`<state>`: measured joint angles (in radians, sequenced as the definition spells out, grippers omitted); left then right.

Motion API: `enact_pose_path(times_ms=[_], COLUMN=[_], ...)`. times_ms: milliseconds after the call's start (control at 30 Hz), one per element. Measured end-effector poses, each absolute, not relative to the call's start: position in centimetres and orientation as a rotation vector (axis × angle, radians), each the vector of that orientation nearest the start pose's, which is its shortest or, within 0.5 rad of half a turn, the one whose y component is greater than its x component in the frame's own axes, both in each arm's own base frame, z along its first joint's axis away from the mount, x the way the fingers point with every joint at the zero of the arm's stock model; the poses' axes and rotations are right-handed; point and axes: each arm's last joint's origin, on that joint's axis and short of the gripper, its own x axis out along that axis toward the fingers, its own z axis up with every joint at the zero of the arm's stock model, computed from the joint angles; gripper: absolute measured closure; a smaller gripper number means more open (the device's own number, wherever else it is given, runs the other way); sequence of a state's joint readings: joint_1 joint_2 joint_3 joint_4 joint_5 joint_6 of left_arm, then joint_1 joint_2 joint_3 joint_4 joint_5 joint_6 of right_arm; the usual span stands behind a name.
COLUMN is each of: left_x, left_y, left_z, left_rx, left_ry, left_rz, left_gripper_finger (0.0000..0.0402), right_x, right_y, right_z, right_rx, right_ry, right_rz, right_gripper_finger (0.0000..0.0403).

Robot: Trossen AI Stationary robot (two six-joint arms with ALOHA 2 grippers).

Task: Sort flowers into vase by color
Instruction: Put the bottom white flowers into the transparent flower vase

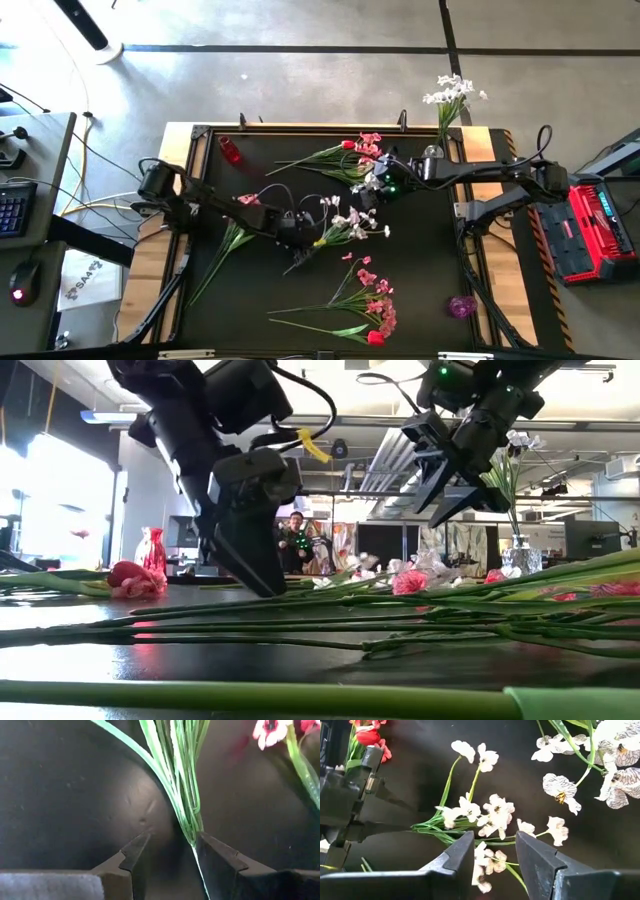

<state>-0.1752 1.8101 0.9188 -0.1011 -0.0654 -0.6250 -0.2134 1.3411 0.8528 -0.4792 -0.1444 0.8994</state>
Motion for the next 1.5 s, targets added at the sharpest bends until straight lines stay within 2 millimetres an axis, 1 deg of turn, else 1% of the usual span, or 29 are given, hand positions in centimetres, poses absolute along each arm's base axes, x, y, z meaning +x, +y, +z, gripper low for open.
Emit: enact_pose_path(times_ms=[267,333,433,533,700,767,800,867,933,1067,1133,1233,1333,1400,1433,1500], left_x=[33.5,33.4,33.3,33.2,33.1,33.0,33.0,33.0,32.6,32.3,31.9,31.4,30.9,30.4,30.2,29.7], left_y=[-7.1,-7.3,-7.2,-7.2,-6.9,-6.7,-6.6,-6.4,-6.1,-5.0,-4.1,-3.0,-1.7,-0.9,-0.5,0.3], left_z=[11.4,10.9,10.6,10.6,10.6,10.7,10.9,11.6,12.5,15.4,16.7,18.4,20.7,21.9,22.5,23.8], left_rx=[-0.433,-0.438,-0.484,-0.496,-0.522,-0.57,-0.605,-0.648,-0.645,-0.623,-0.612,-0.611,-0.622,-0.619,-0.615,-0.611], left_ry=[0.951,0.966,0.987,0.989,0.994,0.993,0.986,0.965,0.953,0.856,0.824,0.774,0.686,0.627,0.597,0.529], left_rz=[0.233,0.248,0.282,0.313,0.346,0.364,0.375,0.379,0.385,0.415,0.443,0.463,0.47,0.499,0.512,0.538], left_gripper_finger=[0.0259,0.0259,0.0264,0.0288,0.0361,0.0388,0.0394,0.0394,0.0396,0.0401,0.0401,0.0401,0.0401,0.0401,0.0401,0.0401], right_x=[25.1,25.1,25.0,24.9,24.9,24.9,24.9,24.9,24.9,24.9,24.9,25.0,24.9,24.8,24.8,24.7], right_y=[-5.7,-6.0,-6.4,-6.6,-6.6,-6.6,-6.6,-6.6,-6.4,-6.2,-6.1,-6.1,-6.1,-6.1,-6.1,-6.1], right_z=[21.8,21.8,21.8,21.8,21.8,21.8,21.8,21.8,21.9,23.0,24.2,27.1,30.0,31.5,31.9,32.0], right_rx=[0.973,0.968,0.954,0.944,0.933,0.929,0.929,0.929,0.925,0.94,0.966,0.964,0.922,0.879,0.86,0.857], right_ry=[0.882,0.878,0.879,0.883,0.884,0.884,0.884,0.882,0.877,0.808,0.738,0.582,0.43,0.369,0.357,0.358], right_rz=[-0.497,-0.503,-0.496,-0.481,-0.476,-0.477,-0.477,-0.481,-0.484,-0.46,-0.422,-0.352,-0.281,-0.264,-0.26,-0.255], right_gripper_finger=[0.027,0.027,0.027,0.027,0.027,0.027,0.027,0.027,0.027,0.027,0.027,0.027,0.027,0.027,0.027,0.027])
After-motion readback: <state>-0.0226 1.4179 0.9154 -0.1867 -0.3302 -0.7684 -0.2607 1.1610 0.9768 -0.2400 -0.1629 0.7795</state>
